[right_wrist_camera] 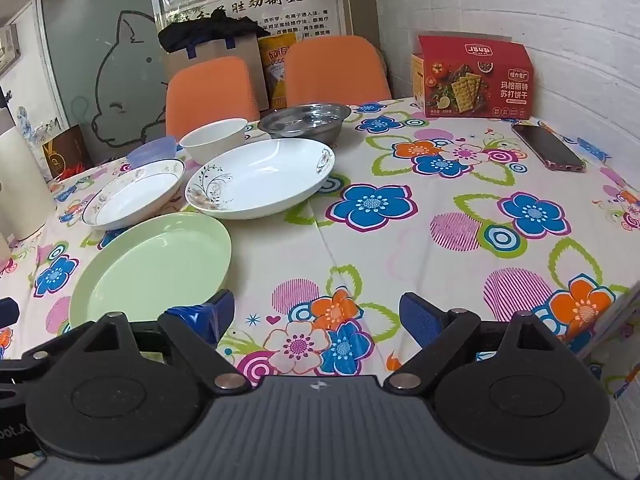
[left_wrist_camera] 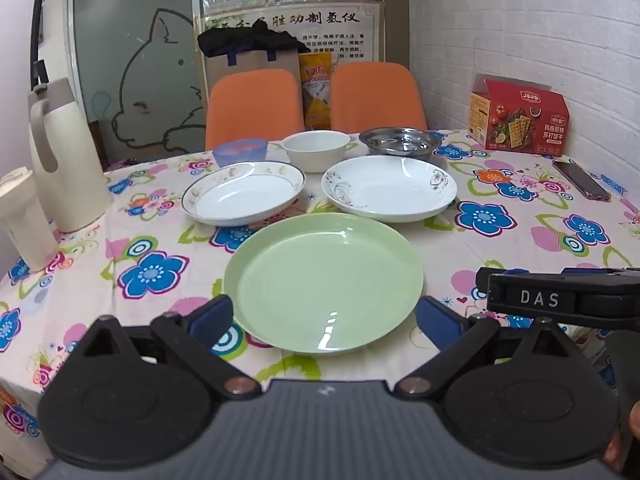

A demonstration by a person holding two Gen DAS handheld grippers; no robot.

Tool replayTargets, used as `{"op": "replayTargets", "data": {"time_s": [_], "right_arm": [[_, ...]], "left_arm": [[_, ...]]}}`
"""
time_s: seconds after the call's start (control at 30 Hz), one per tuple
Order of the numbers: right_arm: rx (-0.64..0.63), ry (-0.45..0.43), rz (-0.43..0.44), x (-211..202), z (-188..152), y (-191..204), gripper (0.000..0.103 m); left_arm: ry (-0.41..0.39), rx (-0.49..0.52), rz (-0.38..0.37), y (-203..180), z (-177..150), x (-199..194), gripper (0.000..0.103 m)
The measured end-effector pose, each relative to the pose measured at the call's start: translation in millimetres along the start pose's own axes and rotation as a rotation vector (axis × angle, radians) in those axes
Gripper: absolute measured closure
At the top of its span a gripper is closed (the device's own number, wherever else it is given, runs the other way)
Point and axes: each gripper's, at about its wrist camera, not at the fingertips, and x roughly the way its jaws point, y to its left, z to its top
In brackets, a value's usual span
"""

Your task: Organize plates and bowls

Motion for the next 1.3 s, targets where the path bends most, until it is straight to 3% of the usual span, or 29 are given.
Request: {"op": "replayTargets", "data": {"time_s": [1.3], "right_arm": [[-0.01,0.006,-0.007,-0.9,-1.0,3.0,0.026]], "left_arm": [[-0.004,-0.007,-0.002,3.0,-2.1,0.9,0.006]]}}
